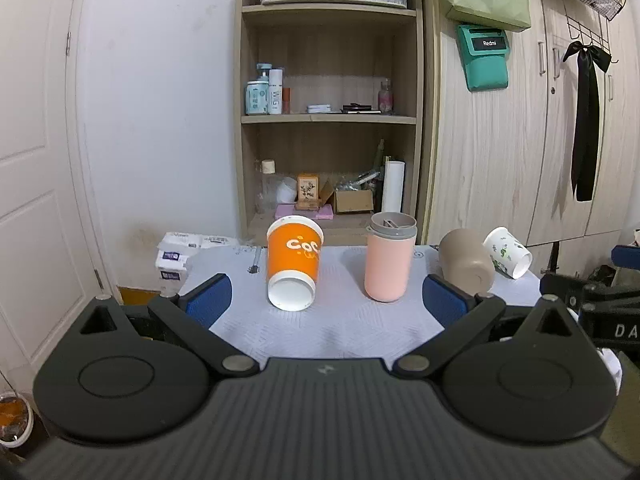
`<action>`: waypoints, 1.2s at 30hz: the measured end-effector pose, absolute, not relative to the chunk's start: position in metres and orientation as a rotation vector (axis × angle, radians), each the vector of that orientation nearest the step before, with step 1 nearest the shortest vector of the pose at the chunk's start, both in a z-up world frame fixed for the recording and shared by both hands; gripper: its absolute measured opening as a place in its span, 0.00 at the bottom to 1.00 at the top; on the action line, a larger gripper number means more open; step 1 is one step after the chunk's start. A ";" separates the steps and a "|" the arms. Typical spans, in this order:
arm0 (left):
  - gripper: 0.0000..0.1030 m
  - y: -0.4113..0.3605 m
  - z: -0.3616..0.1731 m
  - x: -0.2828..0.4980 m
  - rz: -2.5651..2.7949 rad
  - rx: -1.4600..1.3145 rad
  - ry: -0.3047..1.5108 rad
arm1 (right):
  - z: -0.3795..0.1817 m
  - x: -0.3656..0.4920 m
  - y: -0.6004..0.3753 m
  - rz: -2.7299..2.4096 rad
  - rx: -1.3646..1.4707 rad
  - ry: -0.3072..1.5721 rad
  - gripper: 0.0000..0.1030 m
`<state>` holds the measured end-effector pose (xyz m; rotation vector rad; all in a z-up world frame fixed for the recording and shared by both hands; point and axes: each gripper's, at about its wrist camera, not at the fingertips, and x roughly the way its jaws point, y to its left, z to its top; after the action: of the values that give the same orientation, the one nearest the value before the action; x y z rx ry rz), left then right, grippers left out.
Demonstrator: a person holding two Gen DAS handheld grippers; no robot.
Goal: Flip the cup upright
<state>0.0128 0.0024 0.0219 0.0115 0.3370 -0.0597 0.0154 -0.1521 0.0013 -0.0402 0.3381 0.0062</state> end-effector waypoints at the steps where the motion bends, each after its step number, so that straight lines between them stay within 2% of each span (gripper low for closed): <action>1: 1.00 0.002 0.022 0.013 -0.058 0.013 0.339 | 0.002 0.015 -0.152 0.000 -0.039 0.332 1.00; 36: 1.00 0.001 0.012 0.014 0.014 0.095 0.389 | 0.000 0.006 -0.146 -0.034 -0.045 0.335 1.00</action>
<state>0.0136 0.0009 0.0118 0.0954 0.3892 0.0145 0.0065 -0.1463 0.0001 -0.0455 0.3348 -0.0336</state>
